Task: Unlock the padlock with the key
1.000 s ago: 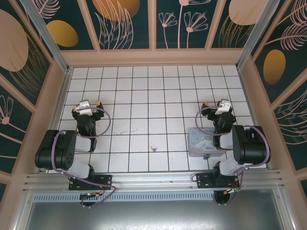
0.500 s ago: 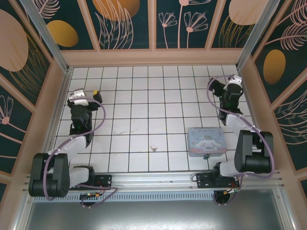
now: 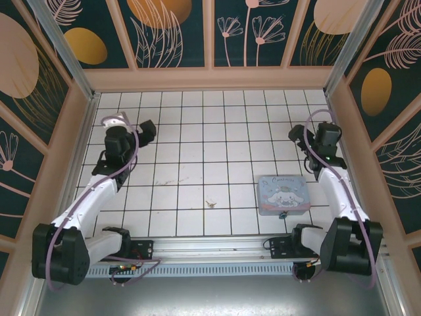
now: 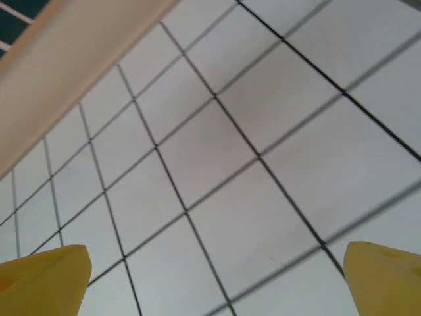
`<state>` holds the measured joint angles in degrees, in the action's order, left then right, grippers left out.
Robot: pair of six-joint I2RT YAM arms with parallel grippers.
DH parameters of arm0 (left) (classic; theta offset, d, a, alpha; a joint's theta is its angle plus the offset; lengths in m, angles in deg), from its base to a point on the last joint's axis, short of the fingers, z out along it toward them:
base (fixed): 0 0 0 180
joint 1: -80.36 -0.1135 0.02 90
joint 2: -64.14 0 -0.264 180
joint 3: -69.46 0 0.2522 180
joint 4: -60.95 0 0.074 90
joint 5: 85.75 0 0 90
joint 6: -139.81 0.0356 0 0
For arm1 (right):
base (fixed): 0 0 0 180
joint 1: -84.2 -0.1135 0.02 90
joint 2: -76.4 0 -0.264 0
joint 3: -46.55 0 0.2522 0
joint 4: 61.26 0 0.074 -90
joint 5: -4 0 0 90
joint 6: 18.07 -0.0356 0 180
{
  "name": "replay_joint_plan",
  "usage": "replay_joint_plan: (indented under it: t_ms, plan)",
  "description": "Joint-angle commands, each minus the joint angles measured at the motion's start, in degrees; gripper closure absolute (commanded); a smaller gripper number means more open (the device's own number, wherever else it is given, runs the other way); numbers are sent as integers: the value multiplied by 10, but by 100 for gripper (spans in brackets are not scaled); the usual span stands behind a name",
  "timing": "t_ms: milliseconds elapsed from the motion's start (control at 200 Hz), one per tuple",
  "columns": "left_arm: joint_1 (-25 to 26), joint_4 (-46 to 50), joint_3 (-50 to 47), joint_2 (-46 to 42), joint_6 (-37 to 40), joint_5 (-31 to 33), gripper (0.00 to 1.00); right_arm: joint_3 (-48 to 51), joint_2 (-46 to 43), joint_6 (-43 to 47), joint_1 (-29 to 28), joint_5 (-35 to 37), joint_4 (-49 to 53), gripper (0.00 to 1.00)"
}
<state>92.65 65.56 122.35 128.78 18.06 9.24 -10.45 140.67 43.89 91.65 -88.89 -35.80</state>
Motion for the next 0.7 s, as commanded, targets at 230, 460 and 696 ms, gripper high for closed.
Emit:
replay_joint_plan:
  t_ms: [230,460,696]
  plan:
    - [187,83,49,63,-151,-4,1,27,-49,-36,70,-48,171,1]
    - [343,48,117,162,-199,3,1,75,-108,-58,72,-53,200,1]
    - [432,1,158,227,-244,-10,2,73,-109,-70,71,-35,216,1]
